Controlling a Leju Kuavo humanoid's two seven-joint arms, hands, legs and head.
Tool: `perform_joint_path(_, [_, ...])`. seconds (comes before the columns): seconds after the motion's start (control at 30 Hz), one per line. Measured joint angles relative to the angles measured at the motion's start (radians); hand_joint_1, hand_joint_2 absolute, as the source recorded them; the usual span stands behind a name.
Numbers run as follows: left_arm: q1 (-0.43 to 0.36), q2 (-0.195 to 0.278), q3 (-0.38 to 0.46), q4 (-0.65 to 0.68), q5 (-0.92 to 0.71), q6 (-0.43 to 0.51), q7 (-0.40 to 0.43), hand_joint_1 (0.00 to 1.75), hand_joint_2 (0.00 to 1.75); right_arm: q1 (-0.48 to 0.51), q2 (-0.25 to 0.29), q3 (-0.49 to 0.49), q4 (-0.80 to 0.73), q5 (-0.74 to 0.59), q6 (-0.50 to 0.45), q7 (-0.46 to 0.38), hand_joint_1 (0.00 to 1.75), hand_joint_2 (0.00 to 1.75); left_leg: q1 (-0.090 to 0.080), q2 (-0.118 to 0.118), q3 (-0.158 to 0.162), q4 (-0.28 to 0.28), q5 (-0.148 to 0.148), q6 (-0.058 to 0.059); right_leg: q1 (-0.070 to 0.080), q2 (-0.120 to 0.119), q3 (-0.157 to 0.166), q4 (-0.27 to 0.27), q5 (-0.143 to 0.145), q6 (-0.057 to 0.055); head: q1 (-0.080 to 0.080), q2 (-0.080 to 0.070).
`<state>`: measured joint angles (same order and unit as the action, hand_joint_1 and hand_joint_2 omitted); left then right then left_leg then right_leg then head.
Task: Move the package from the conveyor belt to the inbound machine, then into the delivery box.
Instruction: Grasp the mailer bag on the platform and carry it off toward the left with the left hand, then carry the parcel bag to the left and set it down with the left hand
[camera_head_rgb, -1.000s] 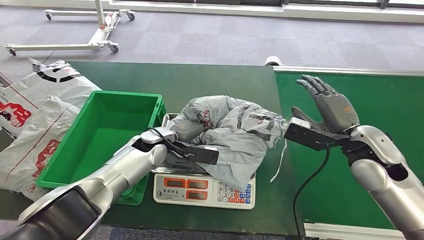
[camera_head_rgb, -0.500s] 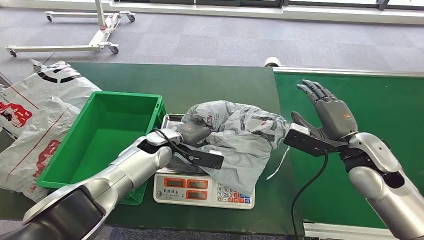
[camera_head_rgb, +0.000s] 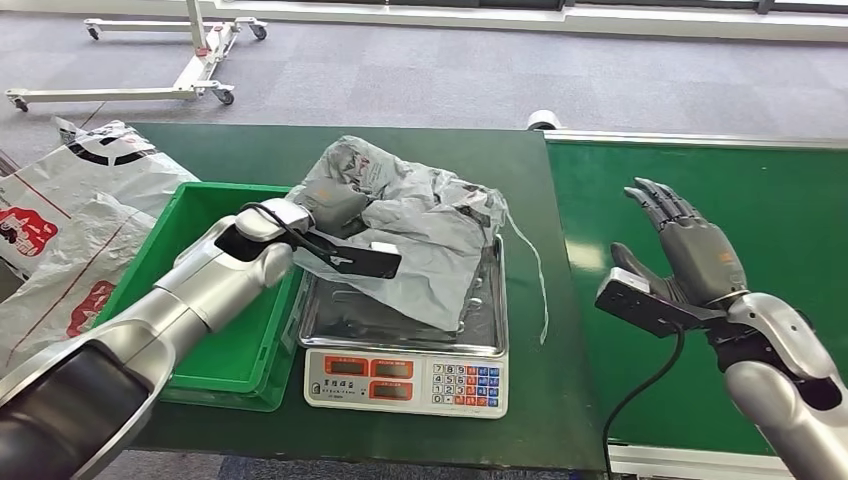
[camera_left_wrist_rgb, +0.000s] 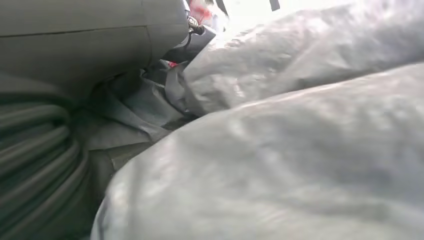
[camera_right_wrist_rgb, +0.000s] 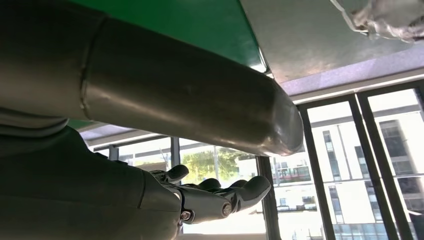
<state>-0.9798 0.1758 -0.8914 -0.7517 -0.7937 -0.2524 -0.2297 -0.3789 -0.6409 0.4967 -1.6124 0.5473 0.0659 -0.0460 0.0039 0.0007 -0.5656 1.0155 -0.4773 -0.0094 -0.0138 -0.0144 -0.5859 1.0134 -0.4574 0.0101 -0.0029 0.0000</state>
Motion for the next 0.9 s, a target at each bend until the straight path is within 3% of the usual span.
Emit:
perform_joint_path(0.2, [-0.077,0.145,0.074,-0.137,0.004,-0.031,0.033,1.75,1.75,0.025,-0.033,-0.03,-0.001,-0.02,0.005,-0.024,0.0,0.0,0.0,0.003,-0.003,0.0,0.001,-0.001,0.0,0.003,-0.005,0.0,0.001,-0.001,0.0,0.0])
perform_joint_path(0.37, [-0.159,0.291,0.123,-0.242,0.059,-0.117,0.053,1.75,1.75,0.057,-0.056,-0.059,-0.002,-0.027,0.002,-0.036,0.0,0.0,0.001,0.004,-0.006,0.0,0.001,-0.001,0.001,0.003,-0.007,0.0,0.001,-0.001,0.0,0.0])
perform_joint_path(0.57, [-0.207,0.409,0.135,-0.295,0.075,-0.156,0.077,1.75,1.75,0.076,-0.057,-0.076,-0.009,0.0,-0.006,-0.01,0.0,0.0,0.001,0.004,-0.006,0.0,0.001,-0.001,0.001,0.003,-0.007,0.0,0.001,-0.001,0.0,0.0])
perform_joint_path(0.73, [-0.185,0.531,0.138,-0.322,0.149,-0.194,0.077,1.75,1.75,0.157,-0.065,-0.128,-0.051,0.005,-0.022,0.004,0.0,0.0,0.001,0.005,-0.006,-0.001,0.0,-0.001,0.001,0.004,-0.008,0.001,0.0,-0.001,0.0,0.0])
perform_joint_path(0.83, [-0.11,0.653,0.153,-0.379,0.245,-0.217,0.077,1.75,1.75,0.21,-0.073,-0.171,-0.078,0.007,-0.024,0.003,0.0,0.0,0.0,0.009,-0.006,-0.002,-0.001,-0.002,0.0,0.008,-0.009,0.001,0.0,-0.001,0.0,0.0])
perform_joint_path(0.9, [-0.017,0.754,0.178,-0.443,0.34,-0.216,0.088,1.75,1.75,0.235,-0.077,-0.196,-0.092,0.007,-0.023,0.0,0.0,0.0,0.0,0.013,-0.005,-0.003,-0.002,-0.004,0.0,0.013,-0.01,0.001,0.0,-0.002,0.0,0.0])
